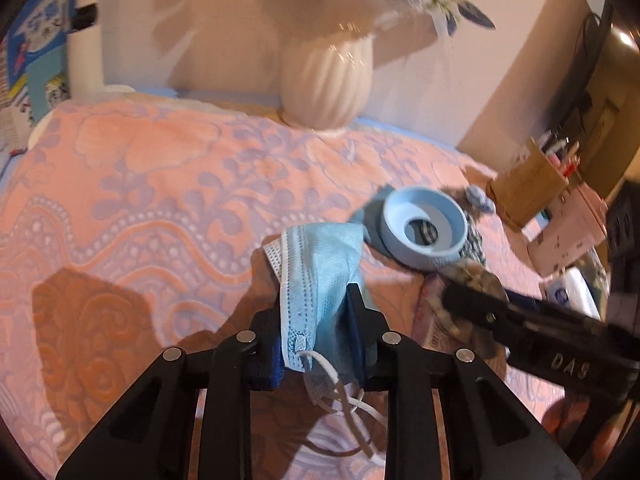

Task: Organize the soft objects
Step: 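Grasp the blue face mask with the left tool while the right tool grasps the plaid bow, then carry the blue mask and plaid bow to the amber bowl and release both, then move both tools back over the desk toward the lilac packet and cup, then grasp the lilac packet with the left tool while the right tool grasps the light-blue ring cup, then carry the lilac packet and light-blue cup to the amber bowl and release both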

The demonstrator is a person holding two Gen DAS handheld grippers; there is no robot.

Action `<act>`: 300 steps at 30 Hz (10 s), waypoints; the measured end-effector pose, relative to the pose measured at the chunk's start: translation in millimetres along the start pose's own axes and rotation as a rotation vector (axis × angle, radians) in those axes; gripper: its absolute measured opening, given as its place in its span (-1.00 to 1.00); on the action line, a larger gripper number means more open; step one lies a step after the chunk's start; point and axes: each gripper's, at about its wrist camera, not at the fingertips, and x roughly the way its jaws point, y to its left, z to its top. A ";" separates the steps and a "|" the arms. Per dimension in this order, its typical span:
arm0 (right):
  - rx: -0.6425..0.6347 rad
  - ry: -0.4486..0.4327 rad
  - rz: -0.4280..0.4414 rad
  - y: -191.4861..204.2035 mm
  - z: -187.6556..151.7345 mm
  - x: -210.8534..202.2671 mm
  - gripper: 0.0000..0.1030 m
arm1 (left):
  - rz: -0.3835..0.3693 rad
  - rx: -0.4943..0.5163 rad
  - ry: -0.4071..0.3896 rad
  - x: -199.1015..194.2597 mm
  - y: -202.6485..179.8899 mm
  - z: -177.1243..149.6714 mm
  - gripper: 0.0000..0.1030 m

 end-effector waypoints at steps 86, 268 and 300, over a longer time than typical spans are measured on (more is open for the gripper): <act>0.453 -0.410 -0.200 -366.1 -24.8 -282.9 0.09 | -0.506 0.644 -0.007 -2.9 -464.2 -24.6 0.50; 0.158 -0.516 -0.110 -217.1 -97.8 -283.5 0.26 | -0.285 0.579 -0.167 -97.5 -333.3 -37.8 -0.29; 0.522 -0.456 -0.170 -395.4 -80.0 -307.2 0.39 | -0.280 0.729 -0.128 1.9 -502.3 -54.0 0.49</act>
